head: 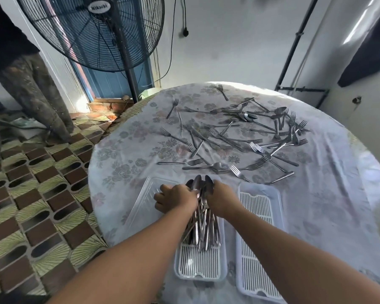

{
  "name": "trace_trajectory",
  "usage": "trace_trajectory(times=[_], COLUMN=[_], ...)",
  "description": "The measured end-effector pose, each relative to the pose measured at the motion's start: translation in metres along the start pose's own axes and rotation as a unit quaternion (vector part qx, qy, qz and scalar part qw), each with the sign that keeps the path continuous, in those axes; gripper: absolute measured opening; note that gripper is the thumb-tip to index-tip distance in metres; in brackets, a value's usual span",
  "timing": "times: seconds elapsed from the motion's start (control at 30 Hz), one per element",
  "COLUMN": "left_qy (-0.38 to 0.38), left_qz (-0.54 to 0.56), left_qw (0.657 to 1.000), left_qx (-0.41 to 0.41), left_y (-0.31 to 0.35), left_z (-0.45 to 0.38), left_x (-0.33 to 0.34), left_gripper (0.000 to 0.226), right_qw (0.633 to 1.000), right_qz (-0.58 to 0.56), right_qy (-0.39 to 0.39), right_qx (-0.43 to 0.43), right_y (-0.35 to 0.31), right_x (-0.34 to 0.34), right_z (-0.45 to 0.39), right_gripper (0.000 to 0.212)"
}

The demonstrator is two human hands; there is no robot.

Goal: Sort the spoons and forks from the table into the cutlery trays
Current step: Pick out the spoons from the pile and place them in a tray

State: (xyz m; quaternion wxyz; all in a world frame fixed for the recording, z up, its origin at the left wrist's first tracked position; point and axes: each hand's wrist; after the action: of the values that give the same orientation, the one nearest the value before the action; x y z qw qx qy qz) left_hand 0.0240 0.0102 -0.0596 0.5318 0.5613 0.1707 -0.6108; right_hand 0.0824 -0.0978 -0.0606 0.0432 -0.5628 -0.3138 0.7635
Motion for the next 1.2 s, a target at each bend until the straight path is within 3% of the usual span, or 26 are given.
trace_trajectory(times=[0.2, 0.33, 0.43, 0.53, 0.63, 0.7, 0.8, 1.0, 1.1, 1.2], left_qy=[0.019, 0.085, 0.135, 0.161, 0.138, 0.087, 0.061, 0.068, 0.074, 0.096], left_qz=[-0.075, -0.111, -0.125, -0.107, -0.099, -0.115, -0.138, -0.163, -0.167, -0.129], left_qw=[0.988, 0.957, 0.934, 0.922, 0.905, 0.893, 0.886, 0.886, 0.899, 0.914], left_qx=[0.135, 0.254, 0.306, 0.334, 0.389, 0.426, 0.438, 0.429, 0.398, 0.372], left_y=[-0.012, -0.026, -0.031, -0.032, -0.040, -0.046, -0.047, -0.042, -0.045, -0.046], left_z=[-0.018, -0.026, -0.026, -0.025, -0.026, -0.023, -0.016, -0.002, -0.002, -0.003], left_x=[0.007, 0.015, 0.019, 0.015, 0.007, 0.003, 0.001, 0.012, 0.018, 0.022], left_gripper=[0.022, 0.037, 0.059, 0.054, 0.039, 0.044, 0.052, 0.047, 0.050, 0.051], right_qw=[0.998, 0.996, 0.993, 0.992, 0.987, 0.982, 0.976, 0.977, 0.983, 0.996], right_qz=[0.034, 0.070, 0.073, 0.081, 0.120, 0.149, 0.184, 0.183, 0.163, 0.070], right_qy=[0.051, 0.058, 0.082, 0.088, 0.095, 0.096, 0.079, 0.060, 0.060, 0.052], right_qx=[-0.016, -0.021, -0.038, -0.036, -0.047, -0.063, -0.083, -0.091, -0.062, 0.000], right_y=[0.007, 0.011, 0.011, 0.010, 0.008, 0.008, 0.011, 0.012, 0.008, 0.004], right_x=[0.004, 0.012, 0.020, 0.026, 0.027, 0.025, 0.018, 0.020, 0.023, 0.018], right_z=[-0.001, -0.009, -0.012, -0.012, -0.013, -0.014, -0.015, -0.014, -0.012, -0.013], right_gripper=[0.041, 0.046, 0.037, 0.026, 0.030, 0.026, 0.016, 0.046, 0.038, 0.036])
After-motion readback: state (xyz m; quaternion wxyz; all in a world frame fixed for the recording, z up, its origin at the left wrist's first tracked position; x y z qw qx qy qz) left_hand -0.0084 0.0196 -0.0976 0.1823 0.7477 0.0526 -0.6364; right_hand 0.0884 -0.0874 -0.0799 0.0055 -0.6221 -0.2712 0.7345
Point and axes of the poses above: each hand's wrist, its own z-axis away from the middle knuckle, its own x-axis out of the palm, y = z × x, and after that the axes turned 5 degrees about y, right-handed
